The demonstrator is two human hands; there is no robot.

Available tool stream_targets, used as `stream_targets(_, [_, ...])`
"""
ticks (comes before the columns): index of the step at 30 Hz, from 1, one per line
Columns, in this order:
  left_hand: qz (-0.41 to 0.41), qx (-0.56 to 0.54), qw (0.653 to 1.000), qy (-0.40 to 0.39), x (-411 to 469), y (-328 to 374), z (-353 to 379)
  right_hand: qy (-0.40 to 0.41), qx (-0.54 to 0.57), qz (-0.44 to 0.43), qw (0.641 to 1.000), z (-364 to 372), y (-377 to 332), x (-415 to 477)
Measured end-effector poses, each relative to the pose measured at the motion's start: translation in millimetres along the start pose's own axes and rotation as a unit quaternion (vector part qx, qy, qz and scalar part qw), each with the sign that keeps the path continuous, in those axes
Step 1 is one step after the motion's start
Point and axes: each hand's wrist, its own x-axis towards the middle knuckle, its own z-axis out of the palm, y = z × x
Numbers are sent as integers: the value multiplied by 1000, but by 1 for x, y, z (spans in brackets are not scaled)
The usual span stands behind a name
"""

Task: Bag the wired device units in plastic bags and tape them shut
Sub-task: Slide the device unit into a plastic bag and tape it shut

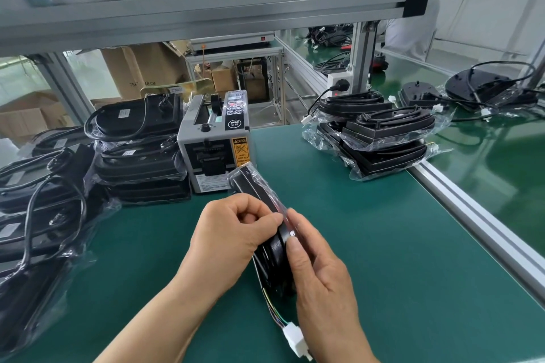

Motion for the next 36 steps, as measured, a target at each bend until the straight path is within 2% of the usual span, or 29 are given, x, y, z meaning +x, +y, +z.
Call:
stream_targets(2, [-13,5,1000,23,0,0,3,0,1,0,1000,-1,-1,0])
stream_targets(6, [-83,-55,993,68,4,0,9,-6,-11,-1,1000,-1,-2,-1])
stream_targets(9, [-87,-61,991,82,8,1,9,-10,-20,-4,1000,-1,0,-2])
stream_targets(12, [-65,-41,995,58,1,0,9,-29,-15,1,999,-4,-3,0])
stream_targets(16, [-52,-76,996,12,-10,-4,6,-56,33,52,997,-22,-24,16])
stream_targets(18, [-50,-85,995,8,-11,-6,5,-69,-7,48,996,-27,-41,36])
stream_targets(20, [-48,-83,995,7,-10,-6,7,-87,-104,47,990,-19,-55,62])
stream_targets(24, [-35,-54,998,20,-6,-6,7,-158,-257,65,951,12,-61,102])
stream_targets(32, [-56,-83,995,-2,-4,-14,-7,-215,-368,43,904,23,-50,104])
stream_targets(36, [-69,-121,988,-64,-3,-14,-14,-227,-396,51,888,27,-56,106])
